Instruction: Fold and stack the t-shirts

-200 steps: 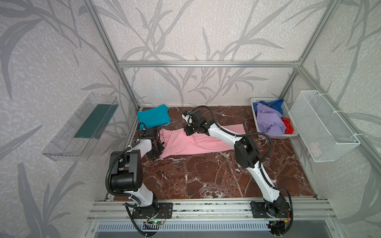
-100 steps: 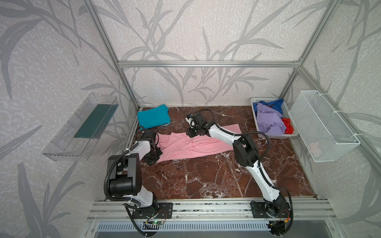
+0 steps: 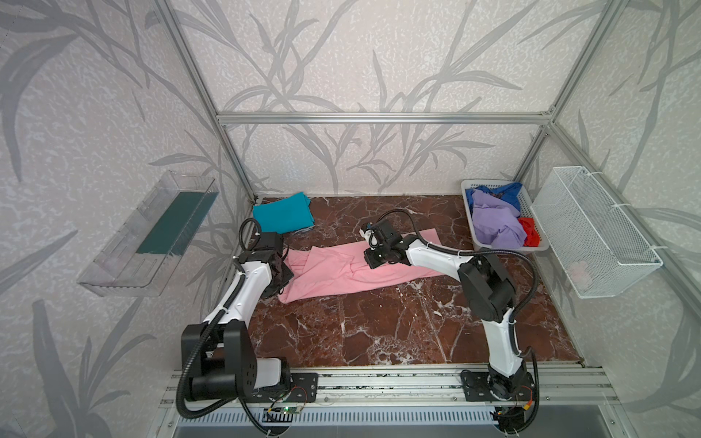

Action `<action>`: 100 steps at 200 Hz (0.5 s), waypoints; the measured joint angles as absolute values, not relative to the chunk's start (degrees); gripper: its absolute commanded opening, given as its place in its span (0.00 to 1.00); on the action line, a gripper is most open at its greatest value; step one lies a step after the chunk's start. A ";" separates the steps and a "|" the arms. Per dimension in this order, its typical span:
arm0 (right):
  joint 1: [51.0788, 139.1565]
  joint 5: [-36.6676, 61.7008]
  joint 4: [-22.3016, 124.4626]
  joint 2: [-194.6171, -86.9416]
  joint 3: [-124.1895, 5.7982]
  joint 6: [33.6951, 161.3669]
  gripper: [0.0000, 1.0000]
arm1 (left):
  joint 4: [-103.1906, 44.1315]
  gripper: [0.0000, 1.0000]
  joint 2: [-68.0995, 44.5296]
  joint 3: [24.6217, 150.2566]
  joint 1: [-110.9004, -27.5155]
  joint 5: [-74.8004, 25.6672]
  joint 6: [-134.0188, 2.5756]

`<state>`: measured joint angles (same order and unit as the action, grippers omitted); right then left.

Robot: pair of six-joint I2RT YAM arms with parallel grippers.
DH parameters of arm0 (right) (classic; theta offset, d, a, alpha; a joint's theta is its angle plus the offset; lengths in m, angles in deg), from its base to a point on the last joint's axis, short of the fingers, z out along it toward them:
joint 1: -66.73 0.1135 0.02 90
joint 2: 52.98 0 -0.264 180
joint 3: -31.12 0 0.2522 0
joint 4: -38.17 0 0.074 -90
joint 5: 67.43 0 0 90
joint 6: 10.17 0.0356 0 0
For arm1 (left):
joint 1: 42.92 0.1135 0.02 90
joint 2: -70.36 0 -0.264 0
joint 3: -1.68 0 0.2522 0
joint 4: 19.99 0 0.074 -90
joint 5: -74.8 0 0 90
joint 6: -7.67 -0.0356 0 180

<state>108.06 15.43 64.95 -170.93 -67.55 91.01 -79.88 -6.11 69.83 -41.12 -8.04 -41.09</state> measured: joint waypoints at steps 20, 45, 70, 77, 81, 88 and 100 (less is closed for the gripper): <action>109.10 15.06 63.07 -168.09 -63.81 91.38 0.11 | -79.09 0.05 -6.87 70.64 -45.79 -8.34 -40.18; 110.20 15.02 61.73 -167.87 -60.88 91.99 0.09 | -77.06 0.04 -10.96 70.73 -50.56 -10.16 -38.60; 110.20 15.89 61.93 -167.65 -58.08 92.43 0.08 | -74.94 0.04 -15.24 70.68 -51.93 -11.43 -37.38; 109.63 16.33 62.17 -167.39 -57.32 92.69 0.08 | -74.55 0.04 -16.08 70.68 -51.91 -11.29 -37.16; 109.24 16.61 62.21 -167.21 -56.92 92.89 0.08 | -74.41 0.04 -16.49 70.68 -51.91 -11.12 -37.10; 108.32 17.20 62.52 -166.80 -56.20 93.37 0.07 | -74.26 0.04 -17.37 70.73 -51.83 -10.59 -37.07; 106.26 18.71 63.24 -166.10 -55.22 93.90 0.06 | -74.76 0.04 -19.64 71.34 -51.58 -9.24 -37.14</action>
